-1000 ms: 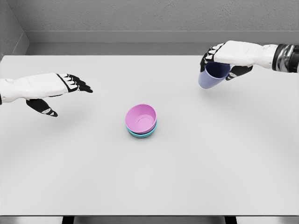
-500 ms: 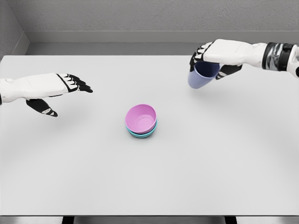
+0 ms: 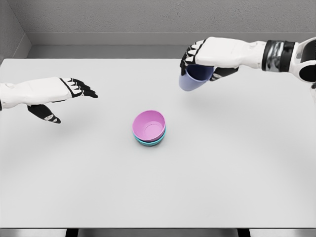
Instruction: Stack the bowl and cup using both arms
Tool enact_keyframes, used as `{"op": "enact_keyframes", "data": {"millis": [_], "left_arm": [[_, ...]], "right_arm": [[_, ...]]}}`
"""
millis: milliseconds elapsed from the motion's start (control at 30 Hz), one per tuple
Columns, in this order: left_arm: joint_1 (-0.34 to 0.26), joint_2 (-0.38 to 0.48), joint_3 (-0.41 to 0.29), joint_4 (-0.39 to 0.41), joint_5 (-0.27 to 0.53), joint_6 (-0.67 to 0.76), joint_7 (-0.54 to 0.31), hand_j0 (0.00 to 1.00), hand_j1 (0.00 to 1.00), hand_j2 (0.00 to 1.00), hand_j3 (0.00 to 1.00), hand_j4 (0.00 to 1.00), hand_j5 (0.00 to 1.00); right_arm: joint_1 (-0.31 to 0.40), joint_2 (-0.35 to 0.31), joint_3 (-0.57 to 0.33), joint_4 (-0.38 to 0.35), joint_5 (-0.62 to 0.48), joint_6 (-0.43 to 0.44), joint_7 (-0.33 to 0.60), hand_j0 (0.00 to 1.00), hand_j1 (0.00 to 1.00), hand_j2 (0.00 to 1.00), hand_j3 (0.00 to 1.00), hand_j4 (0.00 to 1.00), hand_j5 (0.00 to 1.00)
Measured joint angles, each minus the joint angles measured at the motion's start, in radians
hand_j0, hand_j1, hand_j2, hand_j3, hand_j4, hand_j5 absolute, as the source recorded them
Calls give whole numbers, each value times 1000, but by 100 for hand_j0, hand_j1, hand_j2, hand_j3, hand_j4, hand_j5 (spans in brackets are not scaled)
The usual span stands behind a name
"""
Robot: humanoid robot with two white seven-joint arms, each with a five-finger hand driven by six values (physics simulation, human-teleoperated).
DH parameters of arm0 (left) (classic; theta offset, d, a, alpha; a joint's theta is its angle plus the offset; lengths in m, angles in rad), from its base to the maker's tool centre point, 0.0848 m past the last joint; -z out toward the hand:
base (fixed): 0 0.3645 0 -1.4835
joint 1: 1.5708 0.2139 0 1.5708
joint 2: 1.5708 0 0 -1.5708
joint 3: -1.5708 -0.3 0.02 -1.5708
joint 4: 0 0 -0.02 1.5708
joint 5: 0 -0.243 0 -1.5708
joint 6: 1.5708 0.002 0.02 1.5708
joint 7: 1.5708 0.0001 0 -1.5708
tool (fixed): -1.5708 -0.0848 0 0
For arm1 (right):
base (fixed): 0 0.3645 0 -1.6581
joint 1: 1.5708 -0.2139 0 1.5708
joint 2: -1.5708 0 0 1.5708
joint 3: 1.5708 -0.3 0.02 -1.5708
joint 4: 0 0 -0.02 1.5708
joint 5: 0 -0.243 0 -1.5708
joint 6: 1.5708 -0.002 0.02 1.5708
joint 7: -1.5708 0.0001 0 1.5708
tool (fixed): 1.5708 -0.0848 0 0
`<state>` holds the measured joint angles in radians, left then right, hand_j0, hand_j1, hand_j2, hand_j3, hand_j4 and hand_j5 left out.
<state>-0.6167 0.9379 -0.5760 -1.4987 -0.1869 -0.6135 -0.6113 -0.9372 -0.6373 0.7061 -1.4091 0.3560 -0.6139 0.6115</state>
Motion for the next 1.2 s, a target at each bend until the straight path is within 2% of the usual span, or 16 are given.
{"op": "enact_keyframes", "data": {"millis": [600, 867, 1200], "left_arm": [[0, 0, 0, 0, 0, 0, 0, 100, 100, 100, 100, 100, 100], [0, 1, 0, 1, 0, 0, 0, 100, 100, 100, 100, 100, 100], [0, 1, 0, 1, 0, 0, 0, 100, 100, 100, 100, 100, 100]], "right_arm": [[-14, 26, 79, -216, 1, 0, 0, 56, 56, 56, 56, 56, 56], [-14, 21, 95, -269, 0, 0, 0, 56, 56, 56, 56, 56, 56], [-14, 25, 141, -303, 0, 0, 0, 56, 56, 56, 56, 56, 56]]}}
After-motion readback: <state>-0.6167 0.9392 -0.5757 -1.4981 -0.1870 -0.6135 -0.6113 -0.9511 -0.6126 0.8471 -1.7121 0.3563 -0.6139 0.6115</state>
